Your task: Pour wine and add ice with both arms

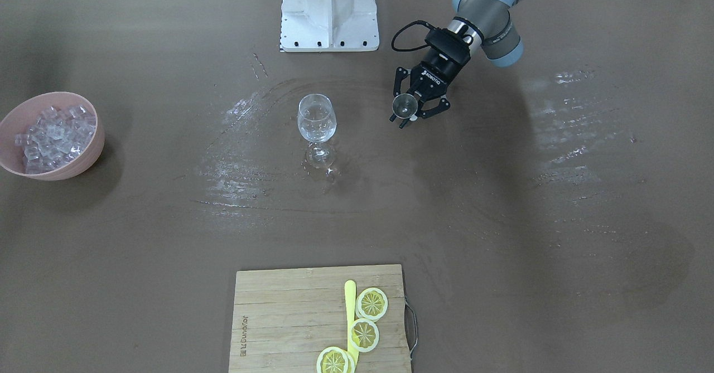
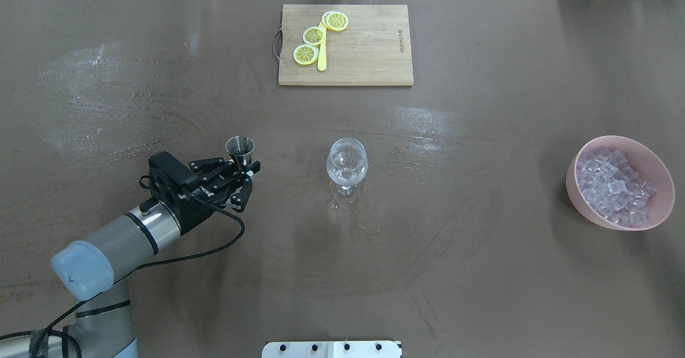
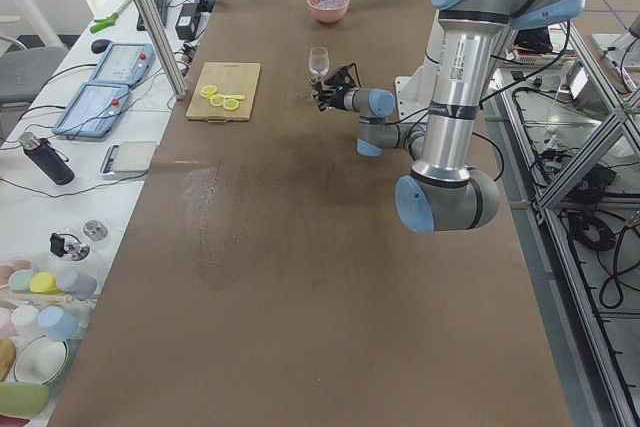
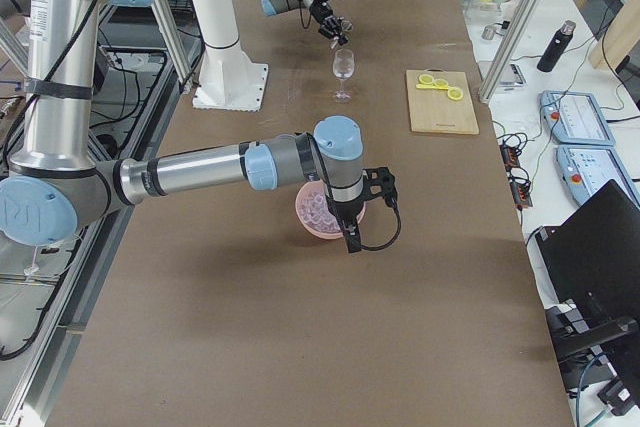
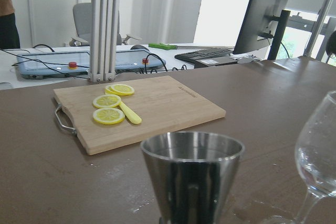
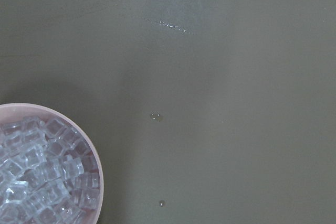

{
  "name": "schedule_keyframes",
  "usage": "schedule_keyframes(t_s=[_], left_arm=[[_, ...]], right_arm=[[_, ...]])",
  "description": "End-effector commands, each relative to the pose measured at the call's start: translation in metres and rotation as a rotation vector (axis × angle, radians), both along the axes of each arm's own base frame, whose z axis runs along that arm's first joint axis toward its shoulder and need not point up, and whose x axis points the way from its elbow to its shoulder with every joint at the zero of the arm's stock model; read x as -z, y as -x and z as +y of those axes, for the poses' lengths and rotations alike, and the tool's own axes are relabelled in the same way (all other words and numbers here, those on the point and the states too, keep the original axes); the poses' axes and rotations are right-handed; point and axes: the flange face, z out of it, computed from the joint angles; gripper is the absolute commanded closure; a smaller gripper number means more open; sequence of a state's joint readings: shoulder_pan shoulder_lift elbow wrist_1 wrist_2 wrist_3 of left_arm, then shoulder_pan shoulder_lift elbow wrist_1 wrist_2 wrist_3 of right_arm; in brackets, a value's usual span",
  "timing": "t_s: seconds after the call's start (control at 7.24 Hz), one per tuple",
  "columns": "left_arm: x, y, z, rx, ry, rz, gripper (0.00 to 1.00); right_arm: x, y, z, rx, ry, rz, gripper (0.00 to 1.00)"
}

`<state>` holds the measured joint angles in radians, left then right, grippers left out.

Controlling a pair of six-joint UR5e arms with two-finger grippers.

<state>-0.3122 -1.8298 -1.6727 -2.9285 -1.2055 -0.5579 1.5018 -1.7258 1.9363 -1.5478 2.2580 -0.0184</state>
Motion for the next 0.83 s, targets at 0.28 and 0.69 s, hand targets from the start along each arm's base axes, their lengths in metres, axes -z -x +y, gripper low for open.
schedule_keyframes(t_s=[0.28, 0.69], left_arm=[[0.048, 0.028, -0.047, -0.213, -0.17, -0.153, 1.0], [0.103, 0.036, -0.055, -0.258, -0.191, -0.279, 1.0]], right_arm=[[0.001, 0.0, 0.0, -0.003, 0.002, -0.001, 0.01], [-0.001, 0.0, 0.001, -0.003, 0.006, 0.0, 0.01]])
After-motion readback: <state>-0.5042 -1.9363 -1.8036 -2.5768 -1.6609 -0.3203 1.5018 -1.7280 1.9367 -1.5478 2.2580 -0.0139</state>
